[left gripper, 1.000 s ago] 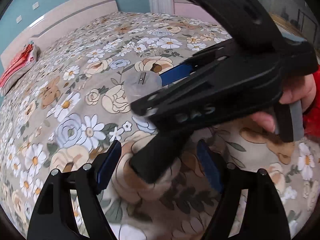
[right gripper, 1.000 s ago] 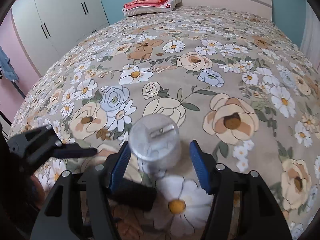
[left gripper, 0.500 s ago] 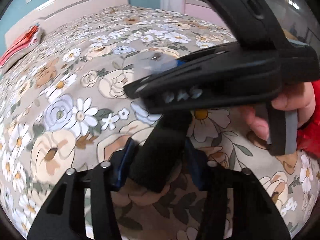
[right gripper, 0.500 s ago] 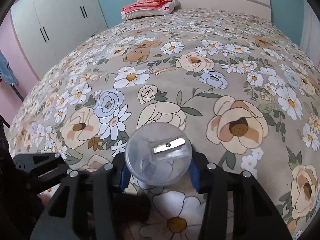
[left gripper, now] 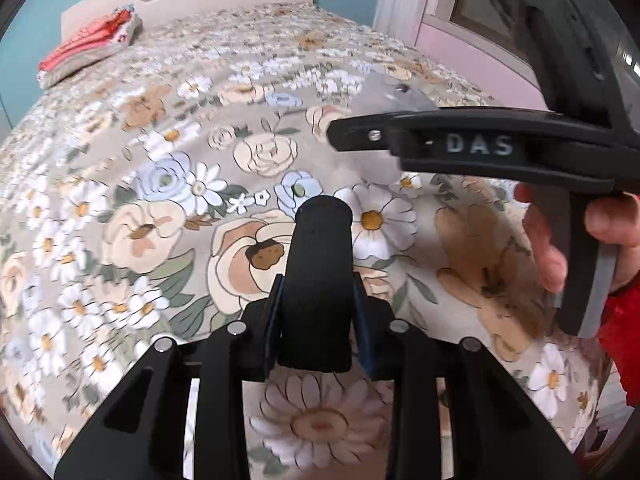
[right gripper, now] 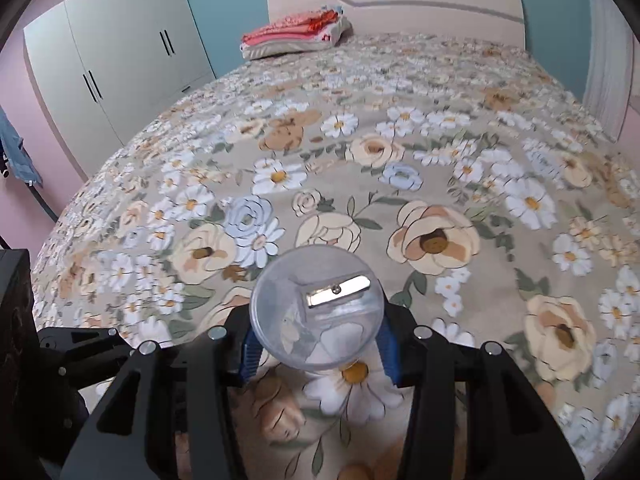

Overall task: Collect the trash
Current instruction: 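Lift the foam roller and clear cup and carry them down over the lined bowl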

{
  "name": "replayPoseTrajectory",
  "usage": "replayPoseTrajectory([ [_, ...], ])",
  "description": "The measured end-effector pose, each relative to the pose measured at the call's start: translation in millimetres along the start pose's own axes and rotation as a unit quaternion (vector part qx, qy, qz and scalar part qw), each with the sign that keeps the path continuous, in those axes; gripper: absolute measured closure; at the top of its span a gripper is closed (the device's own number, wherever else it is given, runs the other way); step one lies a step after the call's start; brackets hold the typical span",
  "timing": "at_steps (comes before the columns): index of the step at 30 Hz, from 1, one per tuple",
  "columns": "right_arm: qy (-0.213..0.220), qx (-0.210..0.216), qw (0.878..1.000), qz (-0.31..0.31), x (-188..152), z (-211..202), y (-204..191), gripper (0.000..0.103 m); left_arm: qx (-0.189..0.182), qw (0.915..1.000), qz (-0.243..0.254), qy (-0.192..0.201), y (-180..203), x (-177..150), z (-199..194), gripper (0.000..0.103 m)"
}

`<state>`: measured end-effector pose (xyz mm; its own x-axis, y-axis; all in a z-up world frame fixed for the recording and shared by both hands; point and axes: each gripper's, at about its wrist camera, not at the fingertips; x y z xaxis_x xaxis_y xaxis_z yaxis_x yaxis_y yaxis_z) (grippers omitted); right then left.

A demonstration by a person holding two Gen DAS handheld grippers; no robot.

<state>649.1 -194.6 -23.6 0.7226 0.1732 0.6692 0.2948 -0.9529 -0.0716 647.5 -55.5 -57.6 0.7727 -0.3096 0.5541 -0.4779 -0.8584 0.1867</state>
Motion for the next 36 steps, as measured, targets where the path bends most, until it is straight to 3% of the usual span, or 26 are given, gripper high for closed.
replayPoseTrajectory([
  [5,0.017,-0.006,1.0,-0.004,1,-53,-10,0.053,0.026,0.9991,-0.03,0.018,14,-2,-46,0.071],
  [18,0.071,-0.022,0.997,-0.021,-27,-207,-38,0.053,0.088,0.9919,-0.052,0.076,71,-26,-176,0.071],
  [30,0.108,-0.022,0.992,-0.052,-67,-315,-82,0.053,0.136,0.9777,-0.09,0.132,115,-78,-282,0.071],
  [36,0.132,-0.023,0.988,-0.072,-88,-369,-102,0.053,0.143,0.9706,-0.11,0.159,132,-102,-333,0.071],
])
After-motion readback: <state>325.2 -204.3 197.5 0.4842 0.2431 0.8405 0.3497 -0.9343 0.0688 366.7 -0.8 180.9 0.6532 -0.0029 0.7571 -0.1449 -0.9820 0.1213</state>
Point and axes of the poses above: each gripper's, at about its wrist camera, not at the fingertips, and z roughly the way its jaws point, y to its right, x to its top, and after that the axes turned 9 degrees about -z, right-handed
